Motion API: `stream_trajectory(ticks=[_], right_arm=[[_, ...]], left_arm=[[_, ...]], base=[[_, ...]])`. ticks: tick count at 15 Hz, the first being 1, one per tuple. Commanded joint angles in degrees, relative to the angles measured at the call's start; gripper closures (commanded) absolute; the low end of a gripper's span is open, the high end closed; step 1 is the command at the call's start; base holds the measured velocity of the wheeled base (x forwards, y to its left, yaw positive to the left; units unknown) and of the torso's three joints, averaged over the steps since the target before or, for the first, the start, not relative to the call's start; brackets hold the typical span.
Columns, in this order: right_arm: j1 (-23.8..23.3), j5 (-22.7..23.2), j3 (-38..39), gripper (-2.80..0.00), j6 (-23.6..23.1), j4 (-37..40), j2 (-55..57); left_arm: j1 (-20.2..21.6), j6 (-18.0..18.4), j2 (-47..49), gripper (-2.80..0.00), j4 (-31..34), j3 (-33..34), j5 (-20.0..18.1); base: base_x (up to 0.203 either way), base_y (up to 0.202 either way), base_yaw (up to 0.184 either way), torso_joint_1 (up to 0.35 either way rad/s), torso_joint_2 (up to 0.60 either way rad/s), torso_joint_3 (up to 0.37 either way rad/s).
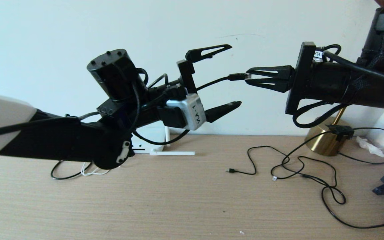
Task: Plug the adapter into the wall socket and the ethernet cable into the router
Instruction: Hand it to the other hand
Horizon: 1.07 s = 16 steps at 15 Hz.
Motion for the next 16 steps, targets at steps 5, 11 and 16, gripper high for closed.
stream_trajectory(ticks=[5,11,16], right_arm=[[-0.3,1.39,0.39,0.0,0.55,-0.14,-0.57],[-0.3,1.83,1.2,0.0,0.95,-0.14,-0.87],[-0.21,1.83,1.23,0.0,0.96,-0.14,-0.99]], left_arm=[[0.77,0.45,0.84,-2.8,-0.35,-0.08,-0.22],[1.12,0.45,0.75,-2.8,-0.35,-0.08,-0.22],[1.09,0.45,0.77,0.0,-0.26,0.19,-0.13]], base=[[0.0,0.0,0.0,0.0,0.0,0.0],[0.0,0.0,0.0,0.0,0.0,0.0],[0.0,0.0,0.0,0.0,0.0,0.0]])
